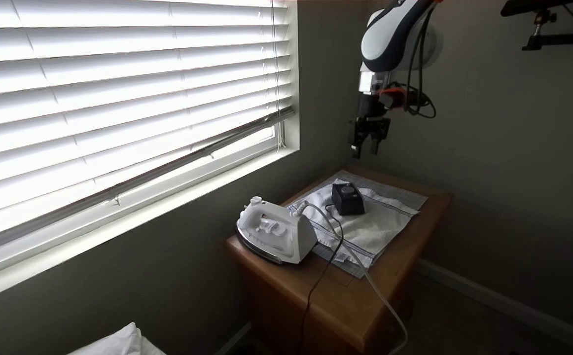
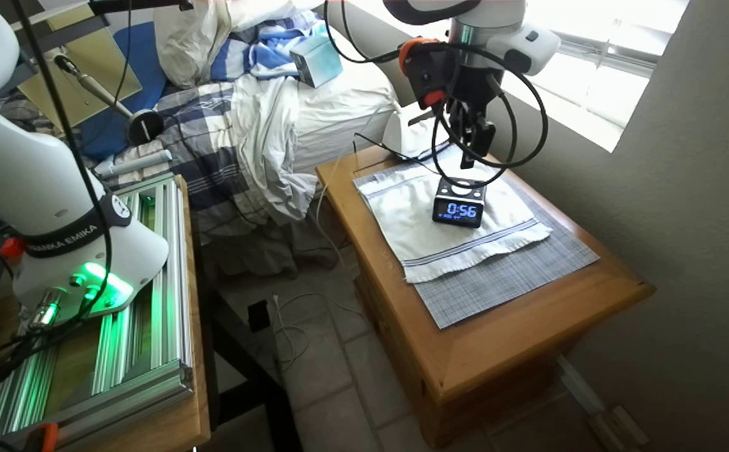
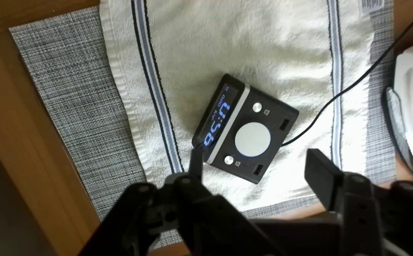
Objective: Turn on the alarm clock
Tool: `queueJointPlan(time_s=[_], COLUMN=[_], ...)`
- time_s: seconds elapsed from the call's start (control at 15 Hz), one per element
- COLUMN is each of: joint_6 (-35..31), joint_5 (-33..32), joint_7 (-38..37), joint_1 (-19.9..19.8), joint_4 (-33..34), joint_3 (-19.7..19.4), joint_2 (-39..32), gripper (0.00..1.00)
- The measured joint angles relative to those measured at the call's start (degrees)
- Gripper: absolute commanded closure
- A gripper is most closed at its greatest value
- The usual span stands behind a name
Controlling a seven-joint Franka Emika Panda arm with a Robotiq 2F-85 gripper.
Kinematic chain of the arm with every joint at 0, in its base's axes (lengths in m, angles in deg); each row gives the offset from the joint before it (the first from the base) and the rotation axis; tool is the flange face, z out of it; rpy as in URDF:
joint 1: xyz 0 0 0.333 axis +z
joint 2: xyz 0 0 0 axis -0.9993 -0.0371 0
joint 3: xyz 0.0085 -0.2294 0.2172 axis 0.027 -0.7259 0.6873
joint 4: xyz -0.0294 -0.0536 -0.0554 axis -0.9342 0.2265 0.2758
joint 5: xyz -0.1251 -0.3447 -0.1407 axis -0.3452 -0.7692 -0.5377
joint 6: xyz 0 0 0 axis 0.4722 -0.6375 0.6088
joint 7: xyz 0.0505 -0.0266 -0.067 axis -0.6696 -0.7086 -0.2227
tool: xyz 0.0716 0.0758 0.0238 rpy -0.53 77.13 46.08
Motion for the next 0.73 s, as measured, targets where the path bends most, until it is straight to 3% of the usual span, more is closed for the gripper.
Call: queueJointPlan(time_s=[0.07,0.13,0.2,0.73], joint_6=[0.0,0.0,0.0,0.0], joint_5=[0.0,0.0,0.0,0.01], joint_7=[0.88,2.37,4.36,7.48], joint_1=[-0.03,-0.15,-0.34,-0.89], joint_4=[-1.86,-3.68,-5.21,-8.42], joint_3=[0.0,0.0,0.01,0.17], joint_2=[1.67,3.33,4.77,7.89], gripper=[0.0,0.06,0.0,0.0])
